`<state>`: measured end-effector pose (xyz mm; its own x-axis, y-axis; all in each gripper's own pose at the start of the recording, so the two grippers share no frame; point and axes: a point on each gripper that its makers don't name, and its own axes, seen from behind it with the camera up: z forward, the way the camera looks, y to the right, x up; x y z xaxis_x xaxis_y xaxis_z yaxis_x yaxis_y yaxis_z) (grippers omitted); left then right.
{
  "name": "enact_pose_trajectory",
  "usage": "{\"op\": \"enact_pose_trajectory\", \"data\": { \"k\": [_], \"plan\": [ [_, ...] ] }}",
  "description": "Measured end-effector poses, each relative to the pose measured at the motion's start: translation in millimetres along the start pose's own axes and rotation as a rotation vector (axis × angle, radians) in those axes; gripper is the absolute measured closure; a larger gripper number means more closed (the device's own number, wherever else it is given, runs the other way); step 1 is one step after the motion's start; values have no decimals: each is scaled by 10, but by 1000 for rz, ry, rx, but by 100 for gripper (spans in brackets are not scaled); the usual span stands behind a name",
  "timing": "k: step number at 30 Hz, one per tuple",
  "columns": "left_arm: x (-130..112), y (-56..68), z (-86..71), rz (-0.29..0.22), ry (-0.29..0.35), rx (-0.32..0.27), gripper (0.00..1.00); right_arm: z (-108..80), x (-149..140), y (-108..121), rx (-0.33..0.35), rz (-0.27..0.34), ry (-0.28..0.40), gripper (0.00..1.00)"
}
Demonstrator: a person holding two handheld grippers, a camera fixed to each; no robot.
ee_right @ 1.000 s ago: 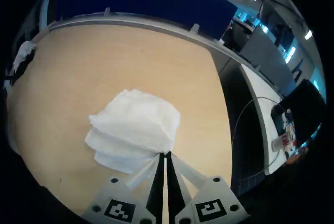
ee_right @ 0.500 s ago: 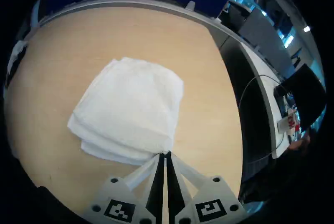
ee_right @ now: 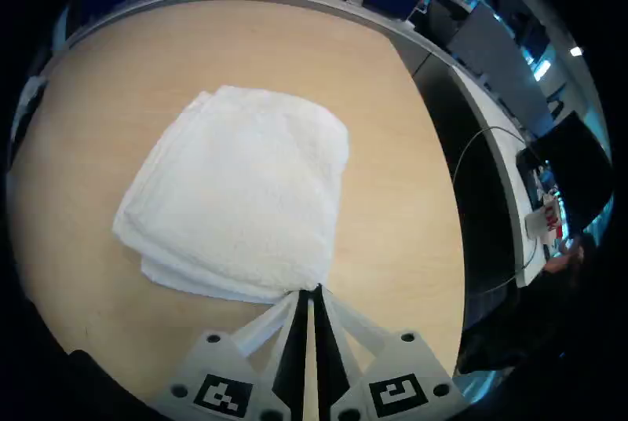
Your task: Fold towel
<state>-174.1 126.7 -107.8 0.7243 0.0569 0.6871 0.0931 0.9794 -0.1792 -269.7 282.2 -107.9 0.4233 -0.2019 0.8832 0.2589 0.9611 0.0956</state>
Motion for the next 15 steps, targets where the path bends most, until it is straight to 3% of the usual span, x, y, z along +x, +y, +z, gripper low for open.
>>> {"op": "enact_pose_trajectory", "data": {
  "k": [6,15],
  "plan": [
    [4,7,-12,3,0,-1,8,-28,12,26,-8,-6,4,90],
    [38,9,-24,-1,5,-4,8,-198,4,83,-27,-20,35,67]
  ]
}}
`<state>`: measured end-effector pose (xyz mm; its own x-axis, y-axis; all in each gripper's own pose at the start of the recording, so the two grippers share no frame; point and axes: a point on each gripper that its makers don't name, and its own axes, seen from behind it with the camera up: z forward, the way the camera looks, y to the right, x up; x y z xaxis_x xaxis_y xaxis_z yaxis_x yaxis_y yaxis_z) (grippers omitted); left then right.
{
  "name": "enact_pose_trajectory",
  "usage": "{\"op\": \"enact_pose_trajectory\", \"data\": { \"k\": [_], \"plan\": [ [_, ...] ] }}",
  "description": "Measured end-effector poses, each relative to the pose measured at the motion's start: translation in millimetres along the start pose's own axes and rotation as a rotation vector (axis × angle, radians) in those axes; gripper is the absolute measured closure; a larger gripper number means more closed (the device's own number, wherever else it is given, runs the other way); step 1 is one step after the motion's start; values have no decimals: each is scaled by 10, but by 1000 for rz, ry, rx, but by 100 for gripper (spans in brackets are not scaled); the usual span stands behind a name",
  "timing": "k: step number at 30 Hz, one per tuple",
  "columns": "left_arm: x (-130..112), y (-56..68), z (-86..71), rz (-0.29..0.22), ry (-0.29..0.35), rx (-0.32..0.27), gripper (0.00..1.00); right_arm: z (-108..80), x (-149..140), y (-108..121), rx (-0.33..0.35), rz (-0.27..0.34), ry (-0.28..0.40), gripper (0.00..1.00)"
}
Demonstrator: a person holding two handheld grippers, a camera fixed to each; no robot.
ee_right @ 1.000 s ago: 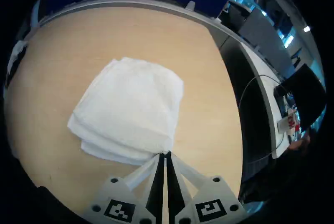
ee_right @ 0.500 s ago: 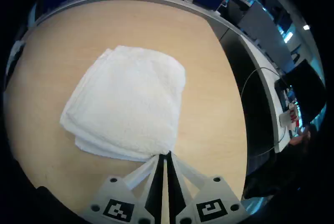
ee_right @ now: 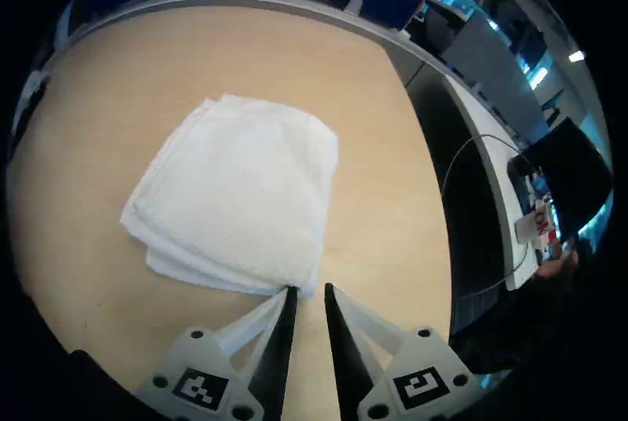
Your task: Fold towel
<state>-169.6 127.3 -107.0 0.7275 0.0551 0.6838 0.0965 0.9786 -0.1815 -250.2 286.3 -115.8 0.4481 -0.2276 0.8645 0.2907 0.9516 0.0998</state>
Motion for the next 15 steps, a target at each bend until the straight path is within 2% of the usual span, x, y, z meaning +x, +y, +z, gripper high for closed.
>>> {"op": "enact_pose_trajectory", "data": {
  "k": [4,8,10,13,15],
  "plan": [
    [6,19,8,2,0,-5,8,-90,2,25,-3,-2,14,44],
    [13,33,12,3,1,-9,8,-160,40,30,-10,-8,35,28],
    [15,39,13,4,1,-11,8,-190,91,-1,-3,-8,53,13],
    [11,43,13,4,1,-12,8,-229,193,-68,12,-5,81,2],
    [7,42,11,5,1,-12,8,-248,264,-118,24,-3,97,0]
  ]
}}
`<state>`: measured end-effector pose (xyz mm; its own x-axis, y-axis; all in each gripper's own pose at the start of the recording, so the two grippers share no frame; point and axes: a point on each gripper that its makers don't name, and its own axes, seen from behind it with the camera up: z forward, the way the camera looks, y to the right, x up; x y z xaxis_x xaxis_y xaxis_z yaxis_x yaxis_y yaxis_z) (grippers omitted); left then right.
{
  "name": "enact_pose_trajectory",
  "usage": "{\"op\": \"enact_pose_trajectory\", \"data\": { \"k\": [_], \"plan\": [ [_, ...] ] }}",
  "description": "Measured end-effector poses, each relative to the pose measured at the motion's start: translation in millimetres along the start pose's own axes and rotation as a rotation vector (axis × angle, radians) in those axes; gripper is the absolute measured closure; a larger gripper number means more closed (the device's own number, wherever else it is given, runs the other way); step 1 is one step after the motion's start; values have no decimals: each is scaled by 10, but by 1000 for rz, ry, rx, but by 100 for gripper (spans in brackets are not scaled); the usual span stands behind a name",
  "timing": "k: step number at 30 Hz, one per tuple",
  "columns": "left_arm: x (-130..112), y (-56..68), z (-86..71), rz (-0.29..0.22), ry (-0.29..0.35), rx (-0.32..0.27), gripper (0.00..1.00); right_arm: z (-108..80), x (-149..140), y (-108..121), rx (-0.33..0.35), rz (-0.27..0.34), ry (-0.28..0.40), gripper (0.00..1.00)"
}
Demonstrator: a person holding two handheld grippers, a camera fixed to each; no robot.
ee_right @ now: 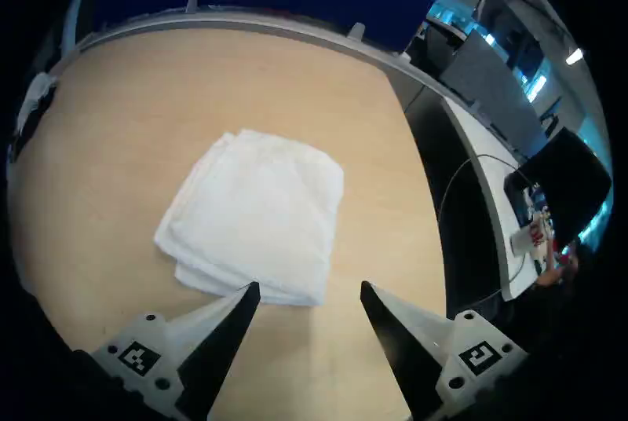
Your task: Fold towel
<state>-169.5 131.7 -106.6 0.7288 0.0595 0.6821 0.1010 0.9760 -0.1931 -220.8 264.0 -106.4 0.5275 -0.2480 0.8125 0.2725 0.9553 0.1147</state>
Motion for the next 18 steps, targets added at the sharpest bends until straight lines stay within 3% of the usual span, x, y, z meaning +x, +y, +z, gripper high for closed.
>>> {"op": "enact_pose_trajectory", "data": {
  "k": [11,18],
  "plan": [
    [-15,-28,-38,-6,3,5,8,43,354,-297,65,3,58,0],
    [-24,-64,-36,-8,3,12,8,134,355,-504,107,-4,53,0]
  ]
}}
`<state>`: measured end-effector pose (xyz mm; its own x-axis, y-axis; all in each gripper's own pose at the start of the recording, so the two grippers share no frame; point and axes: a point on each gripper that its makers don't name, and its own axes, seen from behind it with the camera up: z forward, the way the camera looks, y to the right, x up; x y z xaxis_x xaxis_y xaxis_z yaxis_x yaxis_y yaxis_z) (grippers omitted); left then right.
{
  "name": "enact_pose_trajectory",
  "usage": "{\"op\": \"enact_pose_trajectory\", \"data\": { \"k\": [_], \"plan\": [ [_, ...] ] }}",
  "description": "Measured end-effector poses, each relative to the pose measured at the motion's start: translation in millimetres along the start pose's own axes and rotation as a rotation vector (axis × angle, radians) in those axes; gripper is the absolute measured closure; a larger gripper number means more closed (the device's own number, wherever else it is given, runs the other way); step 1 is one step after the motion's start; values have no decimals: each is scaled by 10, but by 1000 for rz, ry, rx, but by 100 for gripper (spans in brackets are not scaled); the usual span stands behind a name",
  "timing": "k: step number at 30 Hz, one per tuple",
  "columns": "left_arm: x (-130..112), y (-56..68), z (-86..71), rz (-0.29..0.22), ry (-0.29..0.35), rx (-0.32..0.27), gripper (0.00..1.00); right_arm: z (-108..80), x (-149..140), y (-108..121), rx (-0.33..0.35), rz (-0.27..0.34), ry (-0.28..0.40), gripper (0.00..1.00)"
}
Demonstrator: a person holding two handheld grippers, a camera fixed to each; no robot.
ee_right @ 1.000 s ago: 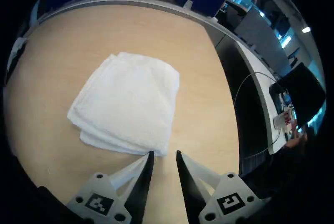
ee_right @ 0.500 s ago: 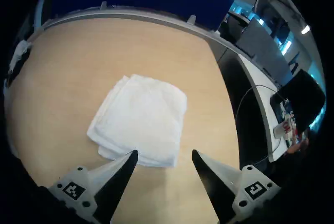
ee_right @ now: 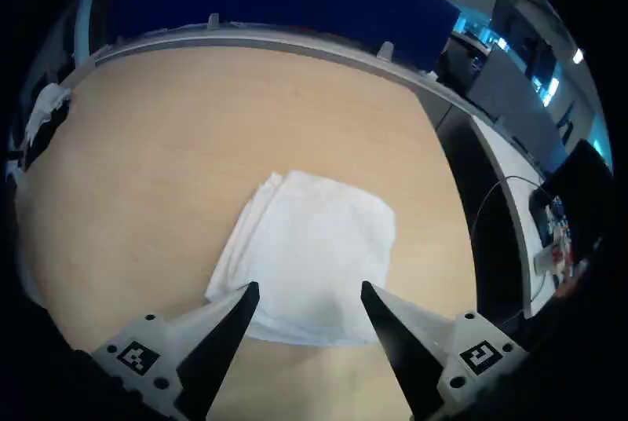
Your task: Fold towel
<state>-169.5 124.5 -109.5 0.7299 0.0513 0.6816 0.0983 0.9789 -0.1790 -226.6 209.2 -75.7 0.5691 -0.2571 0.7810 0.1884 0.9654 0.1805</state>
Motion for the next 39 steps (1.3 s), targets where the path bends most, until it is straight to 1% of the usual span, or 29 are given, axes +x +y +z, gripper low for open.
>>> {"op": "enact_pose_trajectory", "data": {
  "k": [3,9,12,20,24,27,30,35,39],
  "plan": [
    [-2,-18,1,-1,0,4,8,48,-86,-51,10,-10,-18,0],
    [-5,-49,4,-3,0,9,8,135,-248,-76,15,-29,-54,0],
    [2,-58,5,0,1,11,8,112,-189,-81,11,-29,-36,0],
    [55,-117,-1,-3,17,18,8,-86,77,-64,-7,-5,44,0],
    [91,-145,-7,-4,28,20,8,-128,192,-60,-11,25,82,0],
    [111,-153,-6,0,35,21,8,-161,322,-64,-14,54,130,0],
    [127,-152,3,4,40,20,8,-235,516,-82,-17,75,201,0],
    [167,-151,6,7,57,18,8,-425,882,-116,-41,83,340,0],
    [228,-154,14,2,85,16,8,-605,1186,-166,-58,114,451,0]
  ]
}}
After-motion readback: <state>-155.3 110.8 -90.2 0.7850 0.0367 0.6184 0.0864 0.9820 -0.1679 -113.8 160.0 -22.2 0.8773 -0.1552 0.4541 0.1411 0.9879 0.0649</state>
